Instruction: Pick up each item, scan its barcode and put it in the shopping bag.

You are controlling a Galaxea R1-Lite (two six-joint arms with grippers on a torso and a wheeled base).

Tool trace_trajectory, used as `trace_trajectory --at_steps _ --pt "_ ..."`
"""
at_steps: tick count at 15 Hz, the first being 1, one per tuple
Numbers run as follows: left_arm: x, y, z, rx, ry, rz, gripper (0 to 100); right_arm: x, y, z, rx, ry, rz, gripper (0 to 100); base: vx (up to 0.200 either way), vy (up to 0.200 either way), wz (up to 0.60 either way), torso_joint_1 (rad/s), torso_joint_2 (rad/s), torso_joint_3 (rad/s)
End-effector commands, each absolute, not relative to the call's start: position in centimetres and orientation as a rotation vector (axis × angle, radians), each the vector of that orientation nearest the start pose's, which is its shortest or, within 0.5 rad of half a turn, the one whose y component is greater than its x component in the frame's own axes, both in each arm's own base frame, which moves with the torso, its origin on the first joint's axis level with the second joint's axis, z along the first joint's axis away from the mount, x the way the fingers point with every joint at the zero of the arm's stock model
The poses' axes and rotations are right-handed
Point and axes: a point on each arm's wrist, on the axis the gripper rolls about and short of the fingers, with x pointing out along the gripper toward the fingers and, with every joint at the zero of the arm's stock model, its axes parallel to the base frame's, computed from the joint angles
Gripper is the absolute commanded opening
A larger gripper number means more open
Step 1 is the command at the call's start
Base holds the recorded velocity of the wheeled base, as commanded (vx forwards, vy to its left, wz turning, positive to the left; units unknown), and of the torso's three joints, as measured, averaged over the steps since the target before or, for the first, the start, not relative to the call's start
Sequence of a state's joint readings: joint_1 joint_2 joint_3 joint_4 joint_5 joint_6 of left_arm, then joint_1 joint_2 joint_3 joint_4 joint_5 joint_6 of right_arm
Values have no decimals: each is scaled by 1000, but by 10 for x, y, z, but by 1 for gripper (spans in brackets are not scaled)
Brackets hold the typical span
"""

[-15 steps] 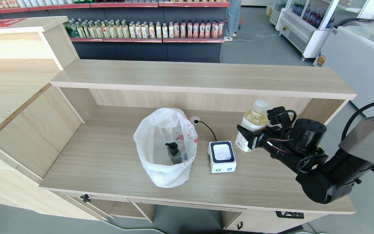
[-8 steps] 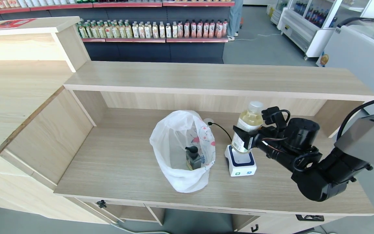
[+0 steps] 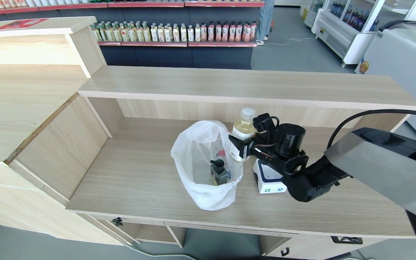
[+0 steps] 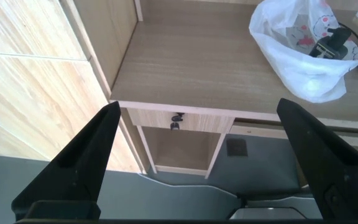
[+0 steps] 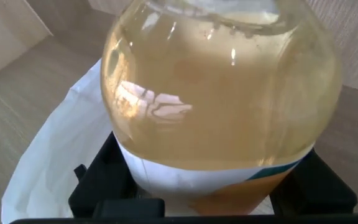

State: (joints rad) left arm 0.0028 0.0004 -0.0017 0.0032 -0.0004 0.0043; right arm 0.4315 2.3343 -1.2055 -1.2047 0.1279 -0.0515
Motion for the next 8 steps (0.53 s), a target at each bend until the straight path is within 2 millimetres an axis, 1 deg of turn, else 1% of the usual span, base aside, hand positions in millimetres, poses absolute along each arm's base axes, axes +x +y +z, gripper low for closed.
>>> trace_trajectory --at_steps 1,4,6,7,8 --pt "-23 0 76 5 2 3 100 426 218 74 -42 -73 590 0 0 0 0 0 0 0" --pt "-23 0 76 5 2 3 100 444 229 55 -93 -87 593 0 0 0 0 0 0 0" --pt "-23 0 76 5 2 3 100 449 233 47 -94 -87 595 0 0 0 0 0 0 0" --pt "-23 0 76 3 2 3 100 449 238 41 -97 -74 605 0 0 0 0 0 0 0" --pt "-23 0 76 3 2 3 100 452 240 35 -98 -74 604 0 0 0 0 0 0 0"
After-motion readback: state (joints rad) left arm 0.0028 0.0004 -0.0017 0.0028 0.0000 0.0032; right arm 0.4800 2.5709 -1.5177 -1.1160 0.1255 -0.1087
